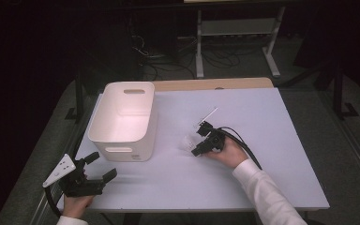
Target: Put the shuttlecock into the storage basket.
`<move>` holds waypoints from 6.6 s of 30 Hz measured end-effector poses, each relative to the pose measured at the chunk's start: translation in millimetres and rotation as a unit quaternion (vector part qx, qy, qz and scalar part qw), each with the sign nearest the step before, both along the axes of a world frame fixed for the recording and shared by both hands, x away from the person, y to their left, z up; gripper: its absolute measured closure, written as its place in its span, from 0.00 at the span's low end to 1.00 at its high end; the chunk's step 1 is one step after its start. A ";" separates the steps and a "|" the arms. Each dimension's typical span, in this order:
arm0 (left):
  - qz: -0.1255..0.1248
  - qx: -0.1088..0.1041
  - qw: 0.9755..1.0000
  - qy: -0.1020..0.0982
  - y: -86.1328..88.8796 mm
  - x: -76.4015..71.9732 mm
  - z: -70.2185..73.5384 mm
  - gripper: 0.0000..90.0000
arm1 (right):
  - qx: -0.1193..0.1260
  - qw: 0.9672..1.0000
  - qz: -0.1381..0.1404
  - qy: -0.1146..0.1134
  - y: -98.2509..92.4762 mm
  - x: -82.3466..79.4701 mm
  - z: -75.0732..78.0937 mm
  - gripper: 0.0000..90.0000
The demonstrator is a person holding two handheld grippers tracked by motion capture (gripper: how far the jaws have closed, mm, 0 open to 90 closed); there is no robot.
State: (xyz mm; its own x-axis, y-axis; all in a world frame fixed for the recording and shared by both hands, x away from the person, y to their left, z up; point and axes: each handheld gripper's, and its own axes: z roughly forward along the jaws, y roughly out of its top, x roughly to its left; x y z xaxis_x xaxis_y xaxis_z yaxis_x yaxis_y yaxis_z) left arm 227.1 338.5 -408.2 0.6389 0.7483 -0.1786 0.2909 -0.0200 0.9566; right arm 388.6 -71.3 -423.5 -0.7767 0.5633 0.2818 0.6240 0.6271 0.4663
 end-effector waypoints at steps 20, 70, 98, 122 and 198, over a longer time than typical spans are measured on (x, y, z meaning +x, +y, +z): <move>0.000 -0.003 1.000 0.000 -0.4 0.4 -0.3 0.00 | 0.049 0.998 0.018 -0.035 -2.4 3.4 46.5 0.71; 0.003 -0.004 1.000 -0.004 -0.1 0.6 -0.3 0.00 | 0.065 0.992 0.072 -0.078 32.0 18.2 132.8 0.71; 0.001 -0.004 1.000 -0.004 -0.4 0.6 -0.5 0.00 | 0.077 0.990 0.087 -0.083 51.6 29.5 158.7 0.71; 0.000 -0.002 1.000 -0.002 0.5 0.9 -0.4 0.00 | 0.092 0.984 0.123 -0.093 91.4 32.2 174.3 0.71; -0.005 -0.006 1.000 -0.003 -0.7 0.7 0.5 0.00 | 0.044 0.984 0.172 -0.027 181.1 44.9 98.9 0.69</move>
